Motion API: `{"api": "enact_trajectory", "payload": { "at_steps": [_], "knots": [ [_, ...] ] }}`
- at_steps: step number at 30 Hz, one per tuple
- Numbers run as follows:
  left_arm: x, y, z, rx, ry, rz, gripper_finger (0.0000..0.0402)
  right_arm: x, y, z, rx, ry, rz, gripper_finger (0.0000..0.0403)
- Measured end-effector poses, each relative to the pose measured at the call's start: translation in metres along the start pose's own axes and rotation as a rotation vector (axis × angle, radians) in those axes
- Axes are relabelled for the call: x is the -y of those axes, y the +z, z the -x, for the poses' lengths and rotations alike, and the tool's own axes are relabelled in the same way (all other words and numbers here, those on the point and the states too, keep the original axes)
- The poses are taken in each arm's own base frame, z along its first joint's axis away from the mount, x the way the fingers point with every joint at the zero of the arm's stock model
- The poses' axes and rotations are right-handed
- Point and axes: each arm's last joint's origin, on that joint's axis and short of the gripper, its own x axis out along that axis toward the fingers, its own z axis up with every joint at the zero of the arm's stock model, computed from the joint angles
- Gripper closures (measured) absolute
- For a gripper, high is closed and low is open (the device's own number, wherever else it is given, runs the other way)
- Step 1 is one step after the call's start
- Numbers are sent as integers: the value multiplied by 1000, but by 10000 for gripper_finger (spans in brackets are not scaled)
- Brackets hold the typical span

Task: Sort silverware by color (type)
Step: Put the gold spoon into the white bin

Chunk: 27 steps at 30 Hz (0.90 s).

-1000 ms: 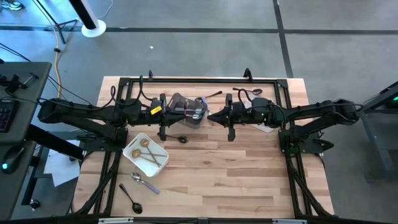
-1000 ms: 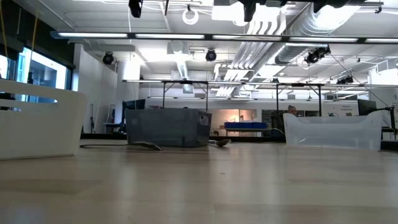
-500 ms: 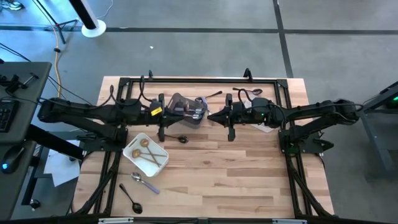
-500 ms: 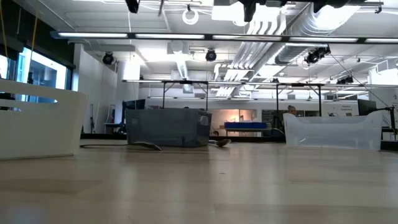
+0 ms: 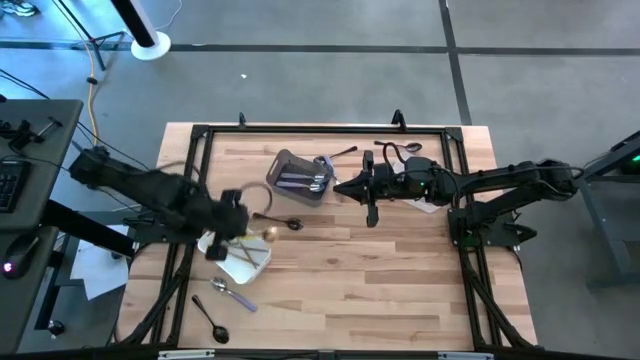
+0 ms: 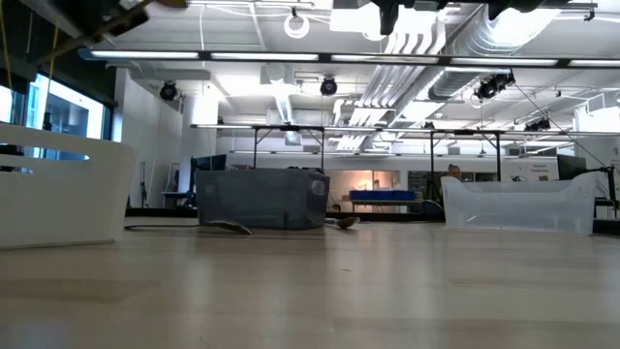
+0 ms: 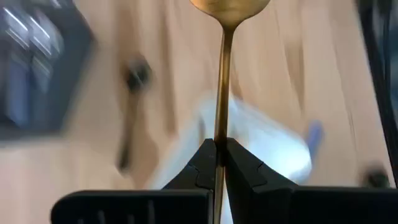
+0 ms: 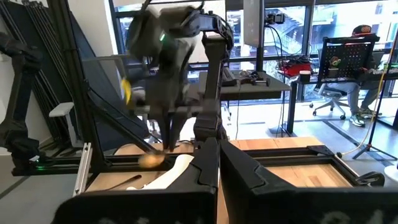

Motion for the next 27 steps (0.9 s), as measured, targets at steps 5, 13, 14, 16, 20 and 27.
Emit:
{"api": "enact_trajectory", "payload": {
  "at_steps": [5,13,14,16,20,27],
  "knots": [
    [21,-15,-30,-145,-26,-82,401,2,-1,0,-12,-8,0,402],
    [24,-44,-68,-328,35,-71,401,9,-1,1,-14,-34,0,402],
    [23,-48,-70,-338,40,-68,401,9,-1,1,-14,-34,-1,402],
    [22,-52,-73,-345,44,-62,401,9,-1,1,-15,-34,0,402],
    [23,-55,-81,-316,16,-36,401,9,-1,1,-16,-34,1,402],
    [17,-65,-92,-339,31,19,401,9,-2,1,-26,-35,0,402]
  ]
}}
